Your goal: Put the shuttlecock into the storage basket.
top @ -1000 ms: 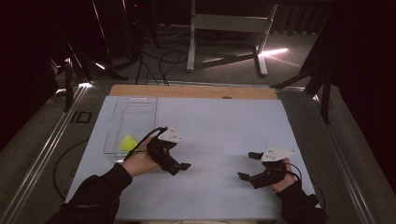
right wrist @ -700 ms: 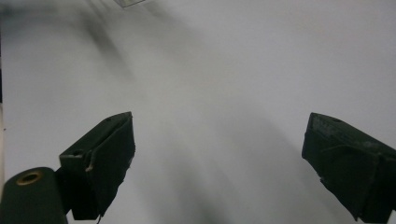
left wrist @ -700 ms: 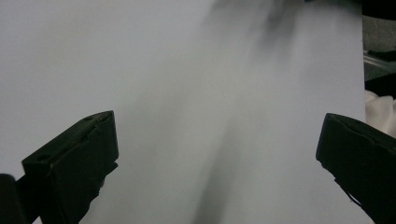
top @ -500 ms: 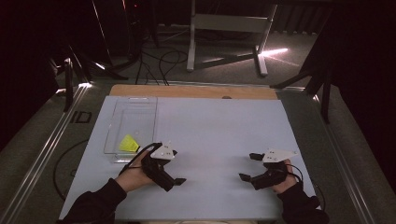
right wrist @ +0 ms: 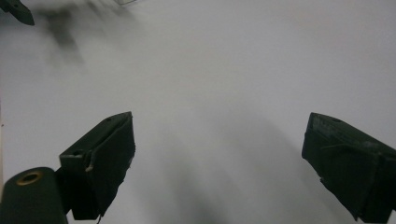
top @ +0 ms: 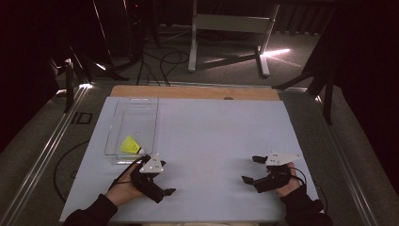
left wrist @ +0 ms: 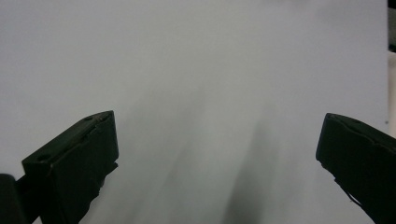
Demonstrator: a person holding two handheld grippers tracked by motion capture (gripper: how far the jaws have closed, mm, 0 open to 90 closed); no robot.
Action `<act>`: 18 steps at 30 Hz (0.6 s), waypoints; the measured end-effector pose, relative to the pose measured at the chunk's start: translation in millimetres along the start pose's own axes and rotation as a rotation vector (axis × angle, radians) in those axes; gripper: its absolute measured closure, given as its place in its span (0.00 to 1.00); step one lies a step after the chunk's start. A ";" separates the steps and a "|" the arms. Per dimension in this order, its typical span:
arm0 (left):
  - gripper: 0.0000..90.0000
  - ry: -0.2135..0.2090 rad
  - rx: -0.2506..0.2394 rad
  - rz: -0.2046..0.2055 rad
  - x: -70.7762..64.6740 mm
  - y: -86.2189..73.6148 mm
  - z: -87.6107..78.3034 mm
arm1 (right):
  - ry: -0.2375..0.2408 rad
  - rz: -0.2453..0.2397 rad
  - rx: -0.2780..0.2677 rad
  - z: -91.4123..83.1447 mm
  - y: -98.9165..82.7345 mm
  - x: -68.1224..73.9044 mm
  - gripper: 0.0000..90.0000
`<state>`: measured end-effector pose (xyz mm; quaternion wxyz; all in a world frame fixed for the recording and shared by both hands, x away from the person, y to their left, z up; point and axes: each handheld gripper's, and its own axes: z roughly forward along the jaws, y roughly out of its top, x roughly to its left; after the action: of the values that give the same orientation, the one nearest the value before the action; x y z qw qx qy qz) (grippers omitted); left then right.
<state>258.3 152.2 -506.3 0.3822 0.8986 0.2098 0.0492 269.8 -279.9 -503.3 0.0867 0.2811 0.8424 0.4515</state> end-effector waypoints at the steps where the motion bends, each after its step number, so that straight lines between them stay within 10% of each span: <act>1: 0.00 0.007 -0.001 0.001 0.3 -2.5 -1.0 | -0.001 0.000 -0.003 -0.3 -0.4 0.2 0.11; 18: 0.00 0.112 -0.072 -0.096 11.1 -42.8 -26.7 | -0.022 0.002 0.009 -3.8 -7.3 -0.7 0.11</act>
<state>247.2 201.2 -518.6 0.4038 0.8690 0.2718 0.0888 266.0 -286.1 -507.1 0.0944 0.2876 0.8429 0.4449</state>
